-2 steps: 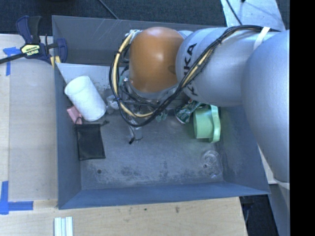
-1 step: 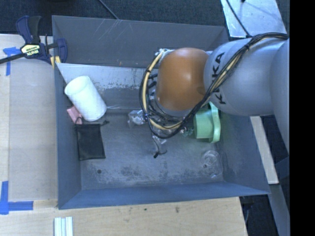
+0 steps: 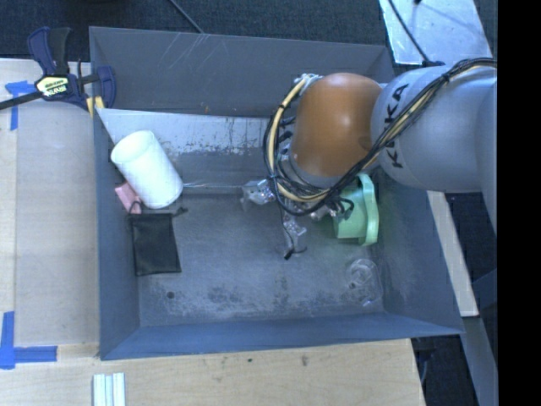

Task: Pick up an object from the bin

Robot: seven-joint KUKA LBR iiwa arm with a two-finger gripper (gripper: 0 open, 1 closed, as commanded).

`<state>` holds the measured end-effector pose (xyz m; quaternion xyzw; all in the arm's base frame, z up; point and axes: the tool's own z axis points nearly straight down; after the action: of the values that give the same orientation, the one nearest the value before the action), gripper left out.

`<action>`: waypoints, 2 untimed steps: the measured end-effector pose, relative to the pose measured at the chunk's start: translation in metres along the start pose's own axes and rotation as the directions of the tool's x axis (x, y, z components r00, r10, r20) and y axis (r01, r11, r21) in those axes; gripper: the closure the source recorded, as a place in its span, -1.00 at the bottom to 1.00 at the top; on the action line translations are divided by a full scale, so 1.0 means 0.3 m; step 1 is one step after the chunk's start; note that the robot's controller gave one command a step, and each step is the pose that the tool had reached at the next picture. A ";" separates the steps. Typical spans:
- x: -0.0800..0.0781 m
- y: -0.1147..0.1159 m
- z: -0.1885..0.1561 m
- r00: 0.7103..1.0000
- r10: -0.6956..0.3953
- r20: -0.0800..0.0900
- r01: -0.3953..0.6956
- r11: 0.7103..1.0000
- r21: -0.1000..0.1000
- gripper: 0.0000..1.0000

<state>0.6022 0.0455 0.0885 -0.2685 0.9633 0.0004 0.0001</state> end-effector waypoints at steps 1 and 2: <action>0.013 -0.029 -0.125 0.998 -0.056 -0.005 0.056 0.998 -0.002 -1.00; 0.069 -0.115 -0.243 0.962 -0.273 0.007 0.273 0.962 0.005 -1.00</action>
Offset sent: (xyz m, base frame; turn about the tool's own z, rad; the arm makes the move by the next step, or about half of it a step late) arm -0.0038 -0.0747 0.0816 -0.3869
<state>0.6022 0.0052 0.1614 -0.3989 0.9170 -0.0006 0.0044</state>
